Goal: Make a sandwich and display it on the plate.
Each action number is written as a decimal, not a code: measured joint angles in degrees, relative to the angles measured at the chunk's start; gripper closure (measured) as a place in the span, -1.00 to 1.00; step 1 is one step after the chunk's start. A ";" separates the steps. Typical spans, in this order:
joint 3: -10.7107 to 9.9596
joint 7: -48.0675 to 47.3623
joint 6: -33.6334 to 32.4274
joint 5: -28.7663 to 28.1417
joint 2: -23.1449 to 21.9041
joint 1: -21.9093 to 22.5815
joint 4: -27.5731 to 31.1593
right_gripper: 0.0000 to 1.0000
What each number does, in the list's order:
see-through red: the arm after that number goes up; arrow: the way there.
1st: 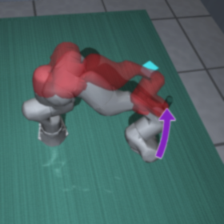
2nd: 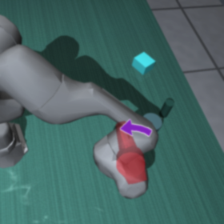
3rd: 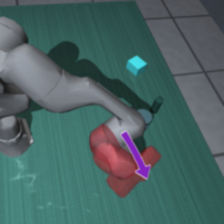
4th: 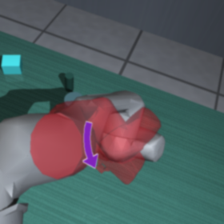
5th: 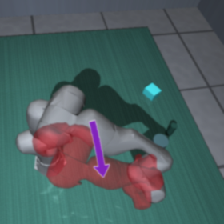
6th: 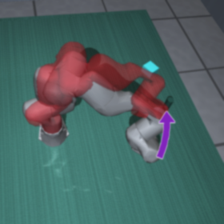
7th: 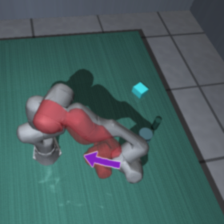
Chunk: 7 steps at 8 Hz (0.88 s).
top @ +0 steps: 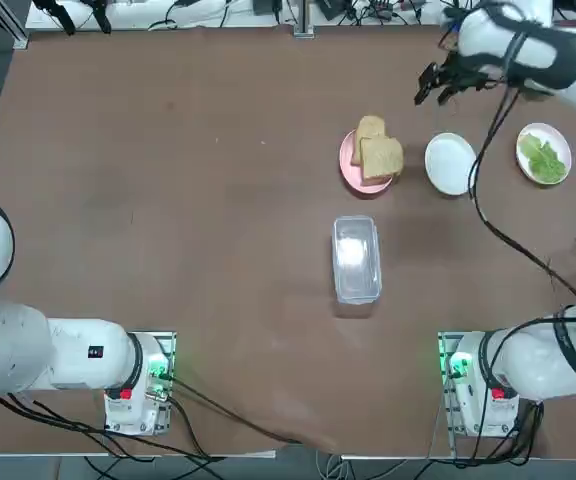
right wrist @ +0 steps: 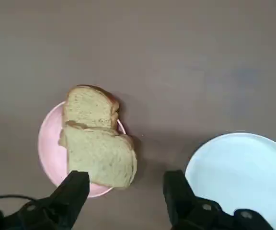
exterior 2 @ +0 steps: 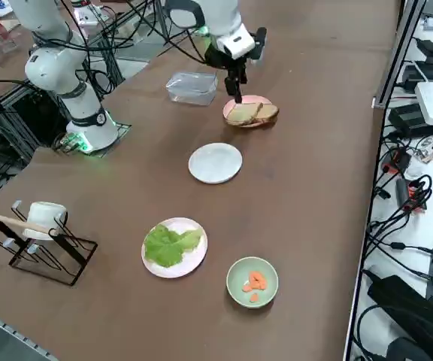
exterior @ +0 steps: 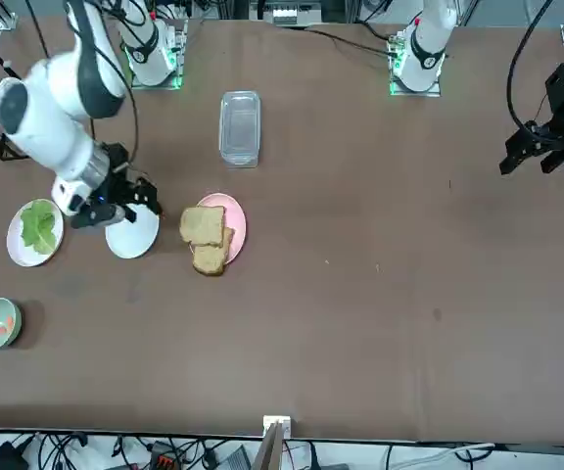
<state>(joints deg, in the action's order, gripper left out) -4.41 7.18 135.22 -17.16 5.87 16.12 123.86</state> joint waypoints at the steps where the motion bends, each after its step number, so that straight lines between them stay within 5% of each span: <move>1: 0.03 0.11 3.45 -1.08 2.36 1.16 1.39 -0.90; 4: 0.10 0.73 9.72 -5.18 9.92 4.04 1.65 -0.80; 7: 0.07 0.73 10.97 -5.23 12.80 4.69 1.31 -0.79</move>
<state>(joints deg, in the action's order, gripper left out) -4.34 7.91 146.19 -22.39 18.68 20.81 125.17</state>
